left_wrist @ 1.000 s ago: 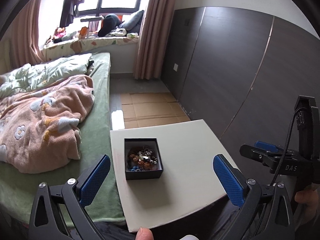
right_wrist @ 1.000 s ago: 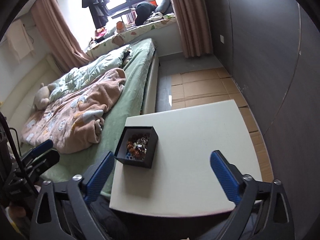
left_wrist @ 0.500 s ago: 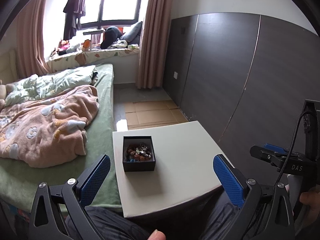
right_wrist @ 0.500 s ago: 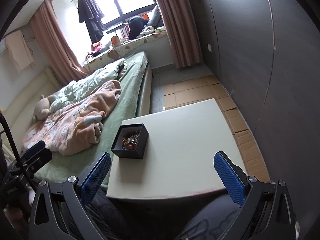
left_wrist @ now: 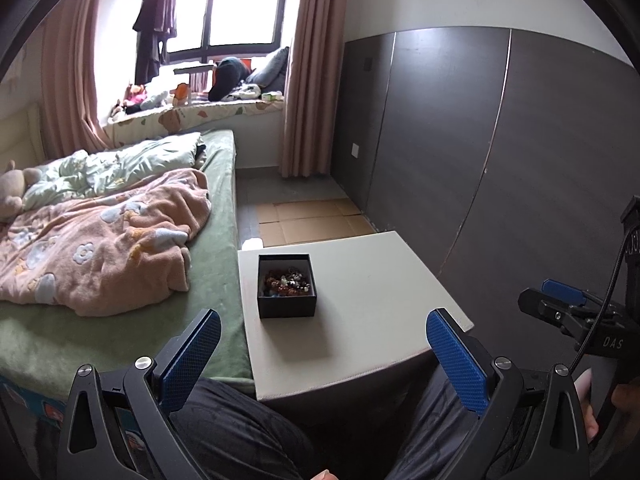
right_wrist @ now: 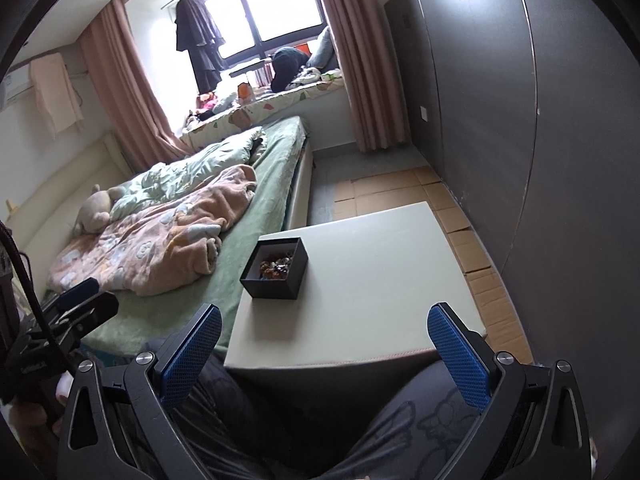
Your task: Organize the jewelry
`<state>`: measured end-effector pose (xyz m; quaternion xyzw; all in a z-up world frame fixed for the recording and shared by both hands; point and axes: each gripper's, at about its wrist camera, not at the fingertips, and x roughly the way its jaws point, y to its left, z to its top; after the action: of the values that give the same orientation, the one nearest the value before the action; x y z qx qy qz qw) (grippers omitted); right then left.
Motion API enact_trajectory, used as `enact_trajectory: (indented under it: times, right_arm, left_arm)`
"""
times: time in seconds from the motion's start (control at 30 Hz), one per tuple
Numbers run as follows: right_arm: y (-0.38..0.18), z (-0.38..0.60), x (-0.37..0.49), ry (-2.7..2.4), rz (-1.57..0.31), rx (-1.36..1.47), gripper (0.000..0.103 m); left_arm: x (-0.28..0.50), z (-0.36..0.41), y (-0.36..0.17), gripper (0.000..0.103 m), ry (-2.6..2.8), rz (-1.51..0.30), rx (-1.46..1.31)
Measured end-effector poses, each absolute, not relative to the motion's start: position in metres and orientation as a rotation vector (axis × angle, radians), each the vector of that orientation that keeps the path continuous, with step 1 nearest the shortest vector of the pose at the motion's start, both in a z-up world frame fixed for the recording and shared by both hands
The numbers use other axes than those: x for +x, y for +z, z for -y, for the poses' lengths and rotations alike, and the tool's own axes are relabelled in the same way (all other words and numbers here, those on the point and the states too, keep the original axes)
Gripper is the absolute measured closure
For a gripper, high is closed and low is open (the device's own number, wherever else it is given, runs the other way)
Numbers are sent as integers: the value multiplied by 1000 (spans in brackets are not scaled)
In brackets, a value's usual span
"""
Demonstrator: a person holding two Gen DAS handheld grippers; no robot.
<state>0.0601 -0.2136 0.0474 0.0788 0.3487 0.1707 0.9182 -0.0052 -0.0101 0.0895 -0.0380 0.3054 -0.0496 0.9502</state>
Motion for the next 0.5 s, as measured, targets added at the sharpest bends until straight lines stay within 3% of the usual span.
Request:
enact_trajectory:
  times: [0.5]
  right_arm:
    - [46,206,34,358,-699,128,0]
  left_arm:
    - [-23,12,96,0,-99,-604,-46]
